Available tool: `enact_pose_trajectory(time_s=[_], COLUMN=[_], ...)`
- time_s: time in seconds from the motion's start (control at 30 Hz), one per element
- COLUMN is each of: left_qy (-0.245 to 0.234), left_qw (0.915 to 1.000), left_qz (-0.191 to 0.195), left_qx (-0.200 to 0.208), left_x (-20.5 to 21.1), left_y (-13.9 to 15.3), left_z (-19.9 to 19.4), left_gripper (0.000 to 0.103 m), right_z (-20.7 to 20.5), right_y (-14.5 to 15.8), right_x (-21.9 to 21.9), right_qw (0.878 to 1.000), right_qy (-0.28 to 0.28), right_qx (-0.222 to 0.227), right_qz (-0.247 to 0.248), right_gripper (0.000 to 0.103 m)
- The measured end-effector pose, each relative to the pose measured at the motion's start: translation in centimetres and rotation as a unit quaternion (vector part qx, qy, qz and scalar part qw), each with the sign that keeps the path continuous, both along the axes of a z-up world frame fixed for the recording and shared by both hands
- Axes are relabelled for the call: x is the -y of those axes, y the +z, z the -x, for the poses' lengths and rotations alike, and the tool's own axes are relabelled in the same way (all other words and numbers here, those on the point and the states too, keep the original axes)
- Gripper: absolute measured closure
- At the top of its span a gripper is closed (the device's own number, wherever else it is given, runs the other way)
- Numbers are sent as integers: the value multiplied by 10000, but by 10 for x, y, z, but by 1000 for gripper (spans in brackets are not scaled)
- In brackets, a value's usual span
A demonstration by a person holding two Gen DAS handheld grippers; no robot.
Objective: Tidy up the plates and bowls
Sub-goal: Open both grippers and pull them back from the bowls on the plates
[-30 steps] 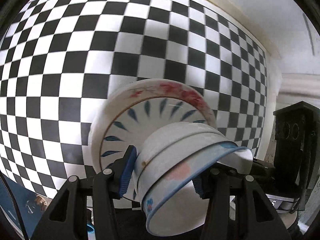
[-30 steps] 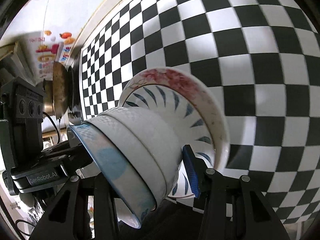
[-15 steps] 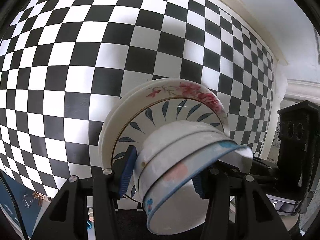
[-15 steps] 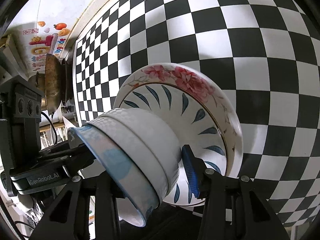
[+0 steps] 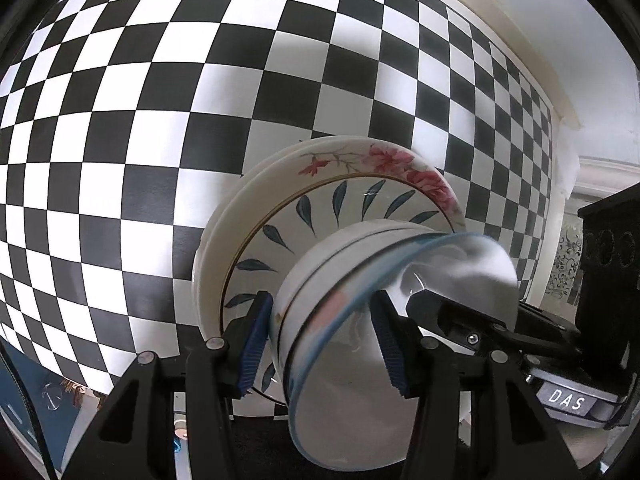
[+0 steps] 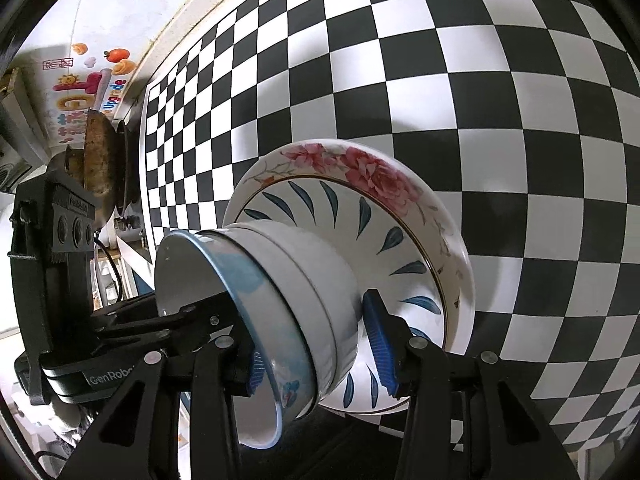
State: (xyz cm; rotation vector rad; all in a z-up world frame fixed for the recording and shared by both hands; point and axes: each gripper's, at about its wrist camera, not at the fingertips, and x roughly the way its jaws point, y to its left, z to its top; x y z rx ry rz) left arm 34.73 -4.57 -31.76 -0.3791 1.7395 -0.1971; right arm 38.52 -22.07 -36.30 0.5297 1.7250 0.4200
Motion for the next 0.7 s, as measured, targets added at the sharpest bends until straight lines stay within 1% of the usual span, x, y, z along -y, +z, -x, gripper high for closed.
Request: enact_pose_trajectory(time_s=[0.17, 0.27, 0.37, 0.43, 0.5, 0.63, 0.7], left_qy=[6, -40, -55, -70, -69, -25, -3], left_qw=[10000, 9995, 9979, 9952, 9913, 9831, 9797], left_qz=[-32, -162, -268, -431, -583, -834, -923], left_qx=[78, 269, 582, 875, 1182, 1629, 1781], left_x=[-2, -1, 0, 0, -2, -11, -15], left_y=[6, 17, 37, 56, 76, 102, 111], left_z=[6, 8, 13, 18, 26, 41, 50], left_gripper=[56, 56, 56, 56, 56, 55, 54], right_z=[2, 3, 8, 12, 17, 31, 42], right_y=[5, 12, 27, 38, 53, 84, 102], right_x=[2, 3, 4, 4, 2, -1, -3], right_qw=[10000, 9998, 9989, 9980, 9955, 9882, 9831], right_qy=[-19, -35, -3, 39, 126, 247, 306], right_qx=[72, 185, 446, 598, 858, 1316, 1559], right_qz=[12, 13, 133, 202, 394, 737, 909], right_gripper=[56, 57, 57, 57, 57, 57, 57])
